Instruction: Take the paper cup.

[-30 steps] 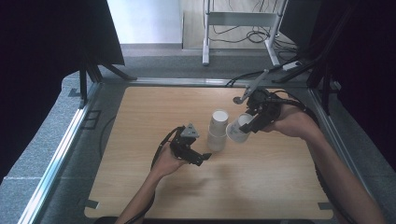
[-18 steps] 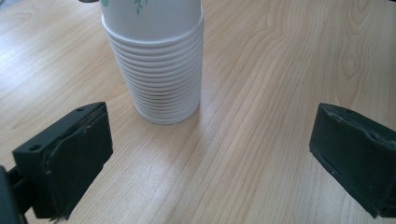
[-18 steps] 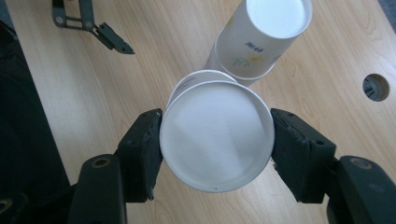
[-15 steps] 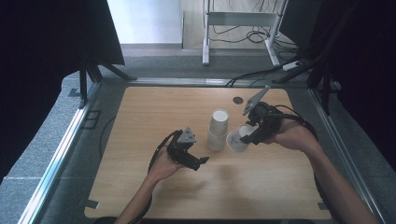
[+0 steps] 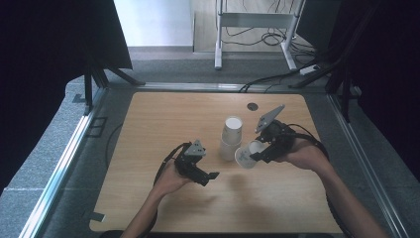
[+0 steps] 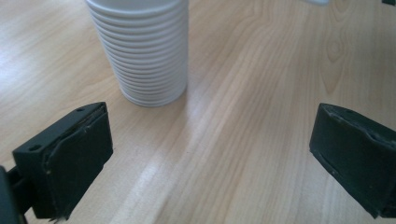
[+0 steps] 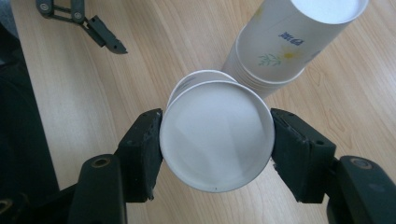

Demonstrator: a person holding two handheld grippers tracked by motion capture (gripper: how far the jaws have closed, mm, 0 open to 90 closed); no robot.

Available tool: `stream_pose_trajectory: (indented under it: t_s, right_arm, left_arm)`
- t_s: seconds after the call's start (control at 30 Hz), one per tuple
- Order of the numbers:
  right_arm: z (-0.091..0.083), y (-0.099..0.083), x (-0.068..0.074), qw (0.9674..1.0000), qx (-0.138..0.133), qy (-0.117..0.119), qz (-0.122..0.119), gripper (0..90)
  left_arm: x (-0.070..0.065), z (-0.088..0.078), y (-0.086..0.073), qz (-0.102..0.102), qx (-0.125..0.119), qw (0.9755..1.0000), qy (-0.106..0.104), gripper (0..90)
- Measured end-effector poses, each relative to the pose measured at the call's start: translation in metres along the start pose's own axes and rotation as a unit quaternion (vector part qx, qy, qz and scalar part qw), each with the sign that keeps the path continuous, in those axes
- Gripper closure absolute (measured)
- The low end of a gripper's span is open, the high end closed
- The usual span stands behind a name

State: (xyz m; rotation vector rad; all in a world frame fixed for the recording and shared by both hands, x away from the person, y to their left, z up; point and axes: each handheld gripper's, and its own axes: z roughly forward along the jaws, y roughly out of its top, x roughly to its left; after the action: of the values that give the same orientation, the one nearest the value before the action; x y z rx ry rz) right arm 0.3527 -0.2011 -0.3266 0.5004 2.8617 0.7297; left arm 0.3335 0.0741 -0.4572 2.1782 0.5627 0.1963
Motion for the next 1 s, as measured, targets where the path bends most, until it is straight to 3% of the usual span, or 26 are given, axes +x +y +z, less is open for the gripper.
stream_pose_trajectory:
  t_s: [0.4,0.6,0.73,0.8,0.87,1.0]
  right_arm:
    - [0.017,-0.019,0.010,0.9982,-0.058,0.011,-0.003,37.1]
    - [0.027,-0.033,0.014,0.9970,-0.077,0.003,0.003,37.1]
    - [0.032,-0.039,0.016,0.9958,-0.091,0.005,0.007,37.1]
    - [0.037,-0.044,0.018,0.9944,-0.105,0.009,0.008,37.0]
    - [0.039,-0.045,0.018,0.9942,-0.107,0.007,0.007,37.1]
    - [0.046,-0.052,0.020,0.9924,-0.122,0.011,0.009,37.0]
  left_arm:
    - [-0.002,-0.002,-0.005,0.022,0.025,0.9994,0.005,0.0]
    - [-0.001,-0.005,-0.008,0.017,0.032,0.9993,-0.010,0.2]
    - [-0.002,-0.004,-0.009,0.021,0.038,0.9989,-0.017,0.8]
    - [-0.003,-0.004,-0.009,0.033,0.047,0.9981,-0.025,1.0]
    - [-0.004,-0.004,-0.010,0.033,0.044,0.9981,-0.027,1.1]
    - [-0.003,-0.007,-0.010,0.029,0.029,0.9976,-0.055,1.2]
